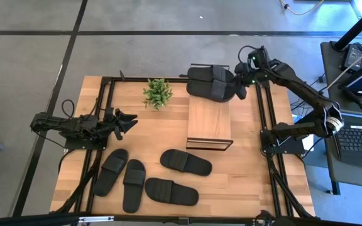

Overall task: Pick and place slides into the shelf
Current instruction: Put the black slide on the shelf

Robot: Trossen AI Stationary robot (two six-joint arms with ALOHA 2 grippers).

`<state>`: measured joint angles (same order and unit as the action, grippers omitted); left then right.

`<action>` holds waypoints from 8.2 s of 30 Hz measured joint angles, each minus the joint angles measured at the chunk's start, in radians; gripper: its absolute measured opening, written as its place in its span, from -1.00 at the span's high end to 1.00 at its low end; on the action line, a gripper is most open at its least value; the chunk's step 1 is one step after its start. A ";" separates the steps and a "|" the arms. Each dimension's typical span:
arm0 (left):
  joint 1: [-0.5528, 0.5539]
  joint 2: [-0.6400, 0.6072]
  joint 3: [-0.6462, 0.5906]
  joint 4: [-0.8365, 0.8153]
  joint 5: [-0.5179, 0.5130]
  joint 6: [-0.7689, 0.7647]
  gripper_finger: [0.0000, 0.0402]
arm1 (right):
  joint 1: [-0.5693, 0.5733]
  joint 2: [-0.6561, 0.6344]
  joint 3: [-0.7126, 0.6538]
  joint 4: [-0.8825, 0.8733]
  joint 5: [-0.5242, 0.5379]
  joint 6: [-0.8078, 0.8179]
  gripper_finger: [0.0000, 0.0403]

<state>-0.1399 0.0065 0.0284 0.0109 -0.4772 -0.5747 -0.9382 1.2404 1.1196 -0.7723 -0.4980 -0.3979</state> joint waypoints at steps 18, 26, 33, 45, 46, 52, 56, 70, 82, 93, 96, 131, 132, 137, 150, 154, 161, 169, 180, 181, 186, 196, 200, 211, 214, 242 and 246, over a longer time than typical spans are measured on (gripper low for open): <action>0.000 0.000 0.000 0.000 0.000 0.000 0.03 | 0.112 0.061 0.020 -0.076 0.279 -0.109 0.17; 0.000 0.000 0.000 0.000 0.000 0.000 0.03 | 0.118 0.099 0.020 -0.045 0.281 -0.101 0.17; 0.000 0.000 0.000 0.000 0.000 0.000 0.03 | 0.118 0.098 0.020 -0.009 0.280 -0.075 0.17; 0.000 0.000 0.000 0.000 0.000 0.000 0.03 | 0.118 0.098 0.019 0.022 0.280 -0.052 0.17; 0.000 0.000 0.000 0.000 0.000 0.000 0.03 | 0.118 0.098 0.019 0.022 0.280 -0.052 0.17; 0.000 0.000 0.000 0.000 0.000 0.001 0.03 | 0.118 0.098 0.019 0.007 0.283 -0.052 0.17; 0.000 0.000 0.000 0.000 0.000 0.001 0.03 | 0.117 0.098 0.019 -0.003 0.326 -0.052 0.17; 0.000 0.000 0.000 0.000 0.000 0.001 0.03 | 0.117 0.097 0.122 -0.042 0.332 -0.052 0.17; 0.000 0.000 0.000 0.000 0.000 0.002 0.03 | 0.117 0.073 0.123 -0.052 0.331 0.000 0.17; 0.000 0.000 0.000 0.000 0.000 0.002 0.03 | 0.242 -0.098 0.211 -0.137 0.005 0.225 0.17; 0.000 0.000 0.000 0.000 0.000 0.002 0.03 | 0.323 -0.156 0.214 -0.137 0.004 0.266 0.17; 0.000 0.000 0.000 0.001 -0.011 0.035 0.03 | 1.374 0.011 0.167 0.106 0.624 0.899 0.17; 0.000 0.000 0.000 0.001 -0.011 0.035 0.03 | 1.395 0.016 0.143 0.122 0.633 0.930 0.17; 0.000 0.000 0.000 0.009 0.009 0.006 0.03 | 1.492 0.021 -0.043 0.252 0.639 1.124 0.17; -0.071 0.235 0.244 0.196 0.095 0.248 0.03 | 1.646 -0.049 -0.373 0.698 0.638 1.406 0.17; -0.135 0.477 0.462 0.105 0.094 0.345 0.03 | 1.651 -0.049 -0.373 0.695 0.638 1.405 0.17; -0.248 0.885 0.889 -0.472 0.074 0.115 0.03 | 1.651 -0.050 -0.373 0.678 0.638 1.365 0.17; -0.408 1.214 1.220 -0.978 0.113 -0.314 0.03 | 1.653 -0.050 -0.373 0.675 0.637 1.249 0.17; -0.623 1.466 1.377 -1.226 0.350 -0.914 0.03 | 1.653 -0.050 -0.373 0.672 0.637 1.098 0.17; -0.639 1.486 1.377 -1.245 0.379 -0.963 0.03 | 1.653 -0.050 -0.373 0.672 0.637 1.088 0.17; -0.704 1.590 1.377 -1.366 0.510 -1.118 0.03 | 1.653 -0.050 -0.373 0.672 0.638 1.030 0.17; -0.771 1.751 1.377 -1.565 0.487 -0.947 0.03 | 1.618 -0.050 -0.373 0.673 0.638 1.017 0.17; -0.790 1.806 1.376 -1.564 0.438 -0.891 0.03 | 1.614 -0.050 -0.373 0.673 0.638 1.018 0.17; -0.903 1.832 1.375 -1.521 0.299 -1.052 0.03 | 1.614 -0.050 -0.373 0.673 0.638 1.011 0.17; -0.944 1.832 1.358 -1.521 0.270 -1.117 0.03 | 1.614 -0.049 -0.373 0.673 0.638 0.991 0.17; -0.969 1.832 1.081 -1.390 0.275 -1.103 0.03 | 1.614 -0.049 -0.373 0.631 0.676 0.971 0.17; -0.966 1.832 1.081 -1.389 0.276 -1.106 0.05 | 1.614 -0.049 -0.373 0.631 0.677 0.972 0.17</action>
<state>-1.1061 1.8381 1.1091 -1.3785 -0.2008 -1.6811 0.6762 1.1909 0.7464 -0.1417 0.1792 0.5739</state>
